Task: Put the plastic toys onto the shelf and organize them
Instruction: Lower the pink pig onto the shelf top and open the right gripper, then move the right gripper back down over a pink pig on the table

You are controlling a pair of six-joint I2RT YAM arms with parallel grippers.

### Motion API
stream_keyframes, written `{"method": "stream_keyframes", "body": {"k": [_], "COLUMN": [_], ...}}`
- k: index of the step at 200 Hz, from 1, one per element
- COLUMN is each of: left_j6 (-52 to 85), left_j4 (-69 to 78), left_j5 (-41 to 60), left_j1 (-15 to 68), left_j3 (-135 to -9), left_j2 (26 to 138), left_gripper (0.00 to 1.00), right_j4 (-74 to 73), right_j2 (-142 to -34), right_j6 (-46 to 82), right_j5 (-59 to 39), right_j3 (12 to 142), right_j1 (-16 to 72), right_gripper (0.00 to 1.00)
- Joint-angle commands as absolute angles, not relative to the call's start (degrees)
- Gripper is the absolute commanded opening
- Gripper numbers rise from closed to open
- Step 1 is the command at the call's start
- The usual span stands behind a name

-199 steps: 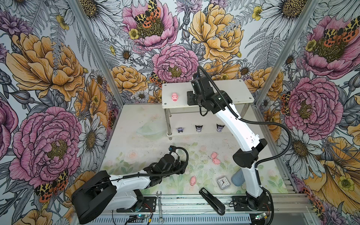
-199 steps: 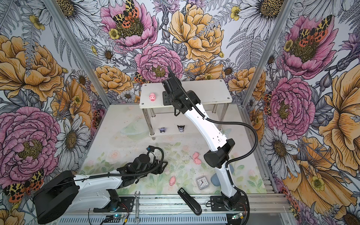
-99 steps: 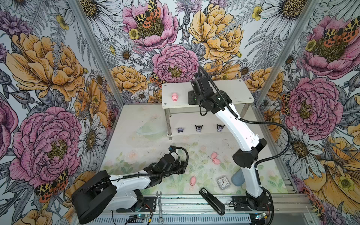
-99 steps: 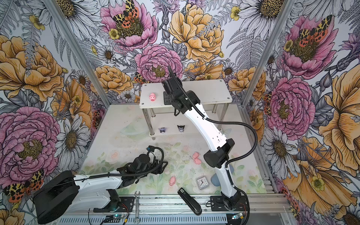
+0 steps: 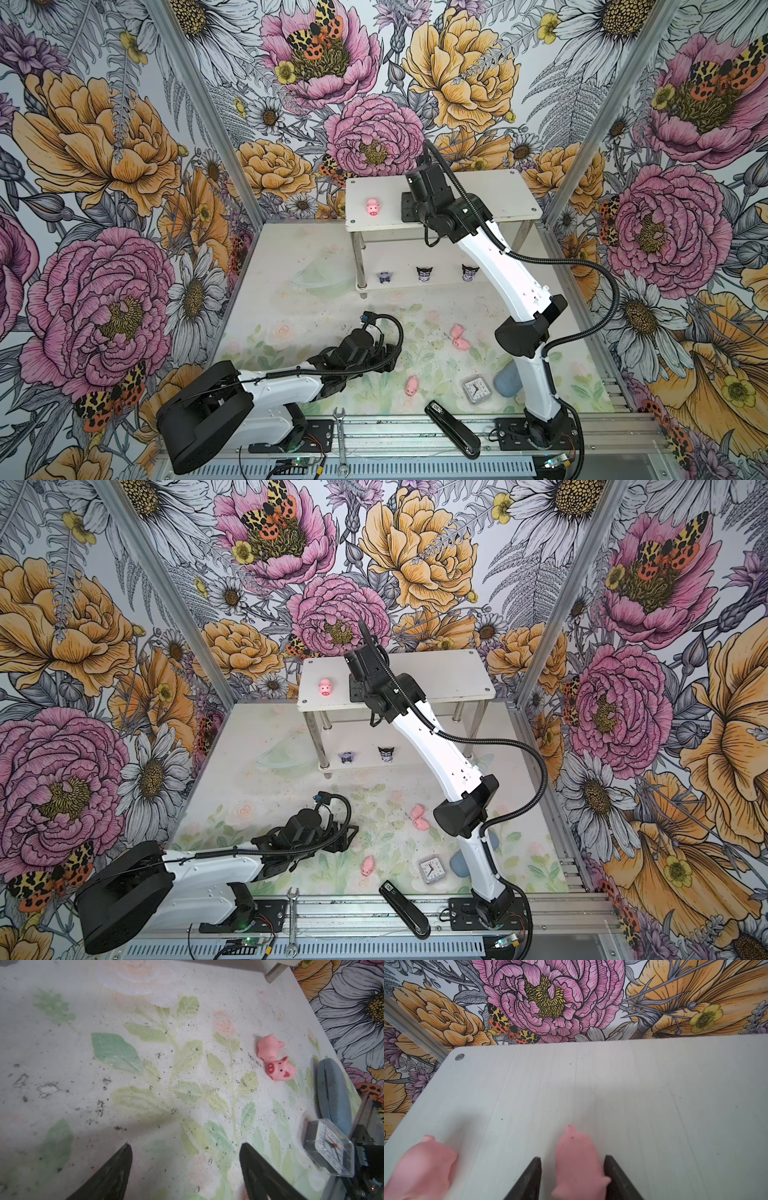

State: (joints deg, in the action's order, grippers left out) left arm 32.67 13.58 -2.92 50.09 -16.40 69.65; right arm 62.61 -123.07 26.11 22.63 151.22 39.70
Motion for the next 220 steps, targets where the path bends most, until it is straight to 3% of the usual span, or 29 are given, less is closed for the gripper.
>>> {"method": "stream_keyframes", "body": {"k": [1, 94, 155, 187, 220], "left_j6": [32.17, 32.26, 32.12, 31.98, 31.88], "left_j4": [15.3, 14.94, 14.33, 14.04, 12.49], "left_j5": [-1.65, -1.71, -2.28, -2.33, -2.86], "left_j1": [49.66, 49.66, 49.7, 49.68, 49.66], "left_j3": [-16.52, -16.35, -16.09, -16.02, -16.11], "left_j2": [69.87, 69.01, 67.14, 66.39, 64.83], "left_gripper": [0.83, 0.84, 0.84, 0.84, 0.84], "right_j4": [61.53, 61.38, 61.2, 59.46, 51.88], "right_j2": [-123.88, -121.51, -112.69, -104.17, -87.8], "right_j6": [26.67, 26.31, 24.28, 23.03, 22.54], "right_j5": [20.34, 22.86, 22.82, 21.59, 21.68], "right_j3": [151.08, 148.59, 142.75, 133.91, 112.21], "right_j1": [40.39, 41.13, 41.79, 43.34, 46.41], "right_gripper": [0.53, 0.56, 0.57, 0.57, 0.57]}}
